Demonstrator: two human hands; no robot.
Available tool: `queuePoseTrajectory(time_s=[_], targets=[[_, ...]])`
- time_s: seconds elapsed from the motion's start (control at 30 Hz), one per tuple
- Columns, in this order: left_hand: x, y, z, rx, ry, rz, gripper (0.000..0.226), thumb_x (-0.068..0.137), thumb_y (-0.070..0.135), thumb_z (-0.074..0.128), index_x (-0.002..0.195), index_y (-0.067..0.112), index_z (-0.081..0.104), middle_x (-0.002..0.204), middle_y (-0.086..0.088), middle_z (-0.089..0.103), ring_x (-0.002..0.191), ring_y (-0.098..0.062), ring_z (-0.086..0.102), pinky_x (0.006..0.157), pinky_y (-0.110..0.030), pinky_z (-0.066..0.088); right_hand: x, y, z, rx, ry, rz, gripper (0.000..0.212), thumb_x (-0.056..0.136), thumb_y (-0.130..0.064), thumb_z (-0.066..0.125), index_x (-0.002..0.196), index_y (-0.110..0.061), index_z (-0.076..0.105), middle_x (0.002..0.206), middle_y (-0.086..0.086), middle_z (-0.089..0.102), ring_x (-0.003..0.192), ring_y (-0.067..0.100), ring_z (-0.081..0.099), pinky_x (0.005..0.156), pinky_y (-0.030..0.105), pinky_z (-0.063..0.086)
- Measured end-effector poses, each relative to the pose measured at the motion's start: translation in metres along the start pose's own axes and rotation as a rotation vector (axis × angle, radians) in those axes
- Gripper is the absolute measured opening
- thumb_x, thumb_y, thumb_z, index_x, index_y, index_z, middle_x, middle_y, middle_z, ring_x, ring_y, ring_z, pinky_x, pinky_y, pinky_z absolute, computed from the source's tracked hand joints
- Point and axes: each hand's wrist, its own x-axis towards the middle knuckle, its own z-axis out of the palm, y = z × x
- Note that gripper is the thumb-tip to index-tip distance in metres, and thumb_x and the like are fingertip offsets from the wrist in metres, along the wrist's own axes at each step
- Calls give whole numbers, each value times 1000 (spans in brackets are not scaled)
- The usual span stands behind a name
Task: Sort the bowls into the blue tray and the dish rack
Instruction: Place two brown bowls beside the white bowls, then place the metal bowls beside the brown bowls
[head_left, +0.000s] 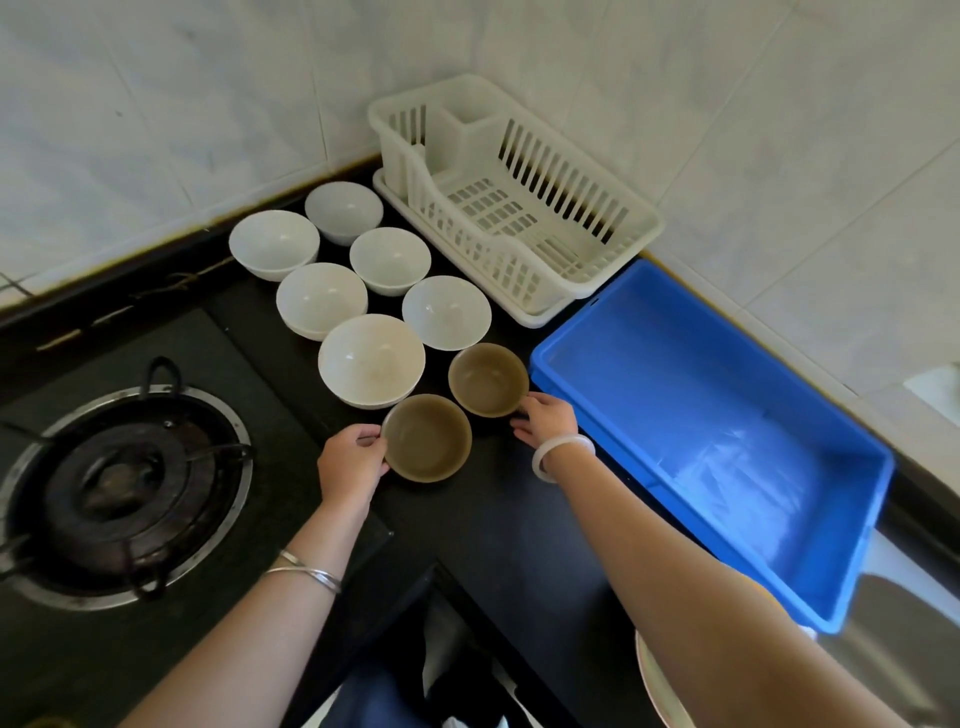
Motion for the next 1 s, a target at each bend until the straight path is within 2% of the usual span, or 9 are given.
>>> queuePoseTrajectory(time_s=[0.1, 0.2, 0.27, 0.4, 0.53, 0.63, 0.77, 0.9, 1.0], targets=[[-11, 4, -4, 176, 3, 103, 32, 90, 11, 55, 122, 7, 59, 121, -13, 63, 103, -26, 62, 93, -43, 51, -13, -1, -14, -90, 23, -89, 33, 95, -19, 47, 127, -15, 54, 104, 1, 61, 94, 19, 63, 88, 35, 54], [-27, 10, -5, 366, 32, 273, 32, 91, 13, 53, 122, 7, 58, 122, -11, 64, 113, -27, 59, 95, -39, 47, -36, 0, -34, -154, 46, -217, 25, 95, -21, 45, 115, -19, 60, 108, 1, 64, 89, 16, 64, 79, 29, 54], [-41, 17, 0, 402, 19, 358, 32, 90, 12, 53, 121, 8, 59, 120, -11, 65, 112, -26, 60, 94, -38, 48, -53, 2, -53, -199, 59, -296, 19, 95, -23, 45, 104, -22, 62, 107, 2, 67, 83, 12, 64, 74, 26, 52], [-73, 30, 33, 458, -88, 499, 33, 90, 12, 55, 122, 10, 58, 120, -7, 64, 111, -19, 60, 96, -26, 41, -84, 19, -101, -343, 126, -387, 19, 93, -20, 48, 99, -19, 66, 96, 2, 70, 81, 17, 65, 81, 33, 53], [-105, 30, 80, 502, -299, 582, 32, 90, 13, 56, 121, 14, 58, 119, -4, 65, 108, -15, 61, 84, -20, 42, -111, 49, -155, -463, 271, -330, 19, 92, -20, 52, 101, -16, 68, 99, 7, 72, 94, 26, 65, 87, 33, 48], [-129, 24, 114, 568, -413, 651, 31, 89, 15, 58, 120, 17, 59, 118, -3, 65, 106, -14, 61, 83, -22, 45, -131, 78, -194, -571, 417, -279, 20, 91, -20, 54, 104, -15, 69, 106, 8, 71, 101, 26, 63, 86, 29, 43], [-166, 9, 153, 654, -582, 761, 28, 89, 19, 58, 117, 18, 60, 111, 1, 66, 97, -10, 61, 78, -20, 47, -158, 117, -236, -800, 561, -219, 26, 90, -21, 57, 112, -10, 64, 114, 13, 61, 106, 33, 55, 82, 35, 43], [-201, -9, 177, 728, -751, 838, 17, 88, 23, 59, 103, 19, 65, 99, 4, 67, 86, -8, 60, 73, -25, 51, -172, 142, -250, -859, 609, -126, 24, 89, -27, 57, 104, -11, 65, 108, 10, 59, 100, 33, 55, 74, 35, 43], [-215, -19, 188, 812, -797, 882, 17, 86, 20, 60, 102, 16, 66, 99, 0, 67, 90, -15, 62, 79, -33, 53, -175, 148, -251, -869, 628, -94, 18, 88, -23, 53, 95, -10, 64, 98, 11, 61, 91, 33, 58, 65, 34, 39]])
